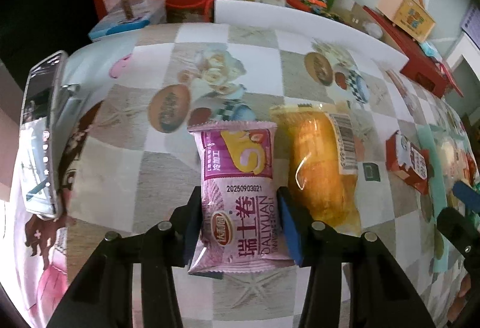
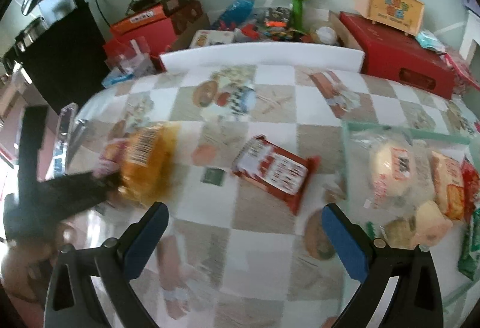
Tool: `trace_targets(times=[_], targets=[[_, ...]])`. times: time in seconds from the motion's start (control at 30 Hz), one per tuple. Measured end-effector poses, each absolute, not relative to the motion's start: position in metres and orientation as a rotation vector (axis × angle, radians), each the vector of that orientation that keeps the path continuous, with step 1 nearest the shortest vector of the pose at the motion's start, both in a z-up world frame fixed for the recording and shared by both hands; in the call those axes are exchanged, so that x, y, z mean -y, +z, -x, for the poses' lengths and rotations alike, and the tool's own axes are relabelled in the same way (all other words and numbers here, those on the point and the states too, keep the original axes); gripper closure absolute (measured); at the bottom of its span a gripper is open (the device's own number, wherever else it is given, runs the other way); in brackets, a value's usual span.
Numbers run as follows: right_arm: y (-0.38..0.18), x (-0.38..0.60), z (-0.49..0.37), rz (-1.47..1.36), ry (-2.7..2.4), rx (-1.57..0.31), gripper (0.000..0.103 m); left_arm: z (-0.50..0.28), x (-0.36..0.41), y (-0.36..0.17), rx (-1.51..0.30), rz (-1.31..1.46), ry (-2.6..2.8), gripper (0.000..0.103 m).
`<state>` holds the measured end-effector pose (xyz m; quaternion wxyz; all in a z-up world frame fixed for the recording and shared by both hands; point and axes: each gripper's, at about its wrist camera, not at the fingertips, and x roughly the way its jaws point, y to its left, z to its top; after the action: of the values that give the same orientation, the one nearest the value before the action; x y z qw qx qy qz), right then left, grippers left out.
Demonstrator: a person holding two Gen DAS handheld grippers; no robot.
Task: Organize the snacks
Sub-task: 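Reach the left tool to the pink Swiss roll while the right tool reaches the yellow bread bag, then grasp the yellow bread bag with the right tool while the left tool holds the pink Swiss roll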
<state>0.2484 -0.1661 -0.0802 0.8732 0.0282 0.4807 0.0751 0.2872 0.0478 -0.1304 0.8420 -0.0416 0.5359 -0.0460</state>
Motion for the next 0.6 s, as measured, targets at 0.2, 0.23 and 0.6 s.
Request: trace_targets(times=[0.2,0.23,0.6], targets=[[-0.081,0.14,-0.267,-0.098,0.223,-0.994,0.0,-0.288,-0.047,-0.132,-1.133,0.105,-0.102,0.054],[-0.082,0.135,-0.27,-0.097,0.23,-0.994,0.0,-0.288,-0.05,-0.132,-1.133,0.115,-0.098,0.054],[-0.105,0.093,-0.31,-0.071,0.283,-1.046,0.005,-0.286,-0.075,-0.133,-1.135,0.158,-0.049,0.054]])
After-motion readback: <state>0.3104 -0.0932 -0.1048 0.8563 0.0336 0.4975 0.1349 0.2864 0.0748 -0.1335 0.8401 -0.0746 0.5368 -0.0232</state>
